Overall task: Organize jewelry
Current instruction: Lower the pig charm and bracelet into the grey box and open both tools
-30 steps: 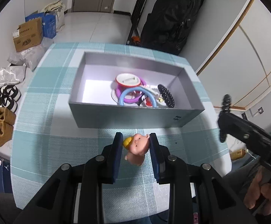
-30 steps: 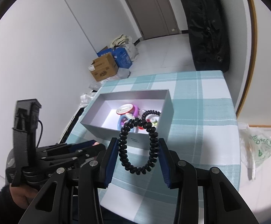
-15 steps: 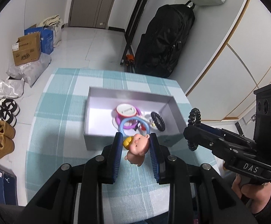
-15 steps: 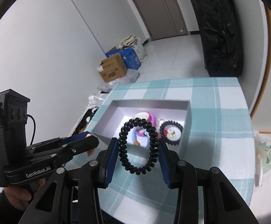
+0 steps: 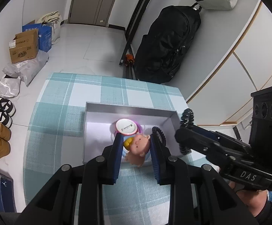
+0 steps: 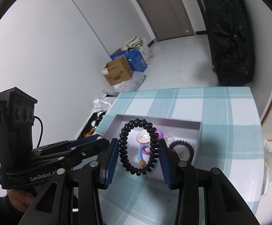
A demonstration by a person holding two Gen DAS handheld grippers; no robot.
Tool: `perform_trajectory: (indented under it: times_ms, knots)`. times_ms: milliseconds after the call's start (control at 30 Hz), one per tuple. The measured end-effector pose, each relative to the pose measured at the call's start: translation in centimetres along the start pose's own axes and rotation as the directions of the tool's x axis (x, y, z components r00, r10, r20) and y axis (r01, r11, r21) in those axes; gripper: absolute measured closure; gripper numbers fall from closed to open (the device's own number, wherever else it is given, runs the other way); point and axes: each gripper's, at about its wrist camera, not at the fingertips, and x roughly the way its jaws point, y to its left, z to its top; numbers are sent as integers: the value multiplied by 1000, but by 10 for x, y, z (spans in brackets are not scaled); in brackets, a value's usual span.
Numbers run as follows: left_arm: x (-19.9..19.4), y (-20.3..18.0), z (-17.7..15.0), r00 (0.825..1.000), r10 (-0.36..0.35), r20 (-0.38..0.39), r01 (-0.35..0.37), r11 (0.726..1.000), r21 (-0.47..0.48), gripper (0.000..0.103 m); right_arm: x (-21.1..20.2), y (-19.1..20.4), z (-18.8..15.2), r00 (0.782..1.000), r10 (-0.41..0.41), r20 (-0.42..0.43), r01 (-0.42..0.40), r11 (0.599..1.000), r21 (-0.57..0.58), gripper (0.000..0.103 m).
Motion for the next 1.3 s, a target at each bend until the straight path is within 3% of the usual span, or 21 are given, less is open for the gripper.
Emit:
perform_trajectory:
  times_ms: [967, 1300]
  knots:
    - [51, 17, 22, 992, 15, -129, -25, 996, -80, 80, 29, -39, 23, 998, 33, -58, -28, 996, 89, 62]
    - [56, 17, 24, 991, 5, -134, -15, 997, -76, 80, 35, -38, 21, 996, 16, -83, -10, 997, 73, 59]
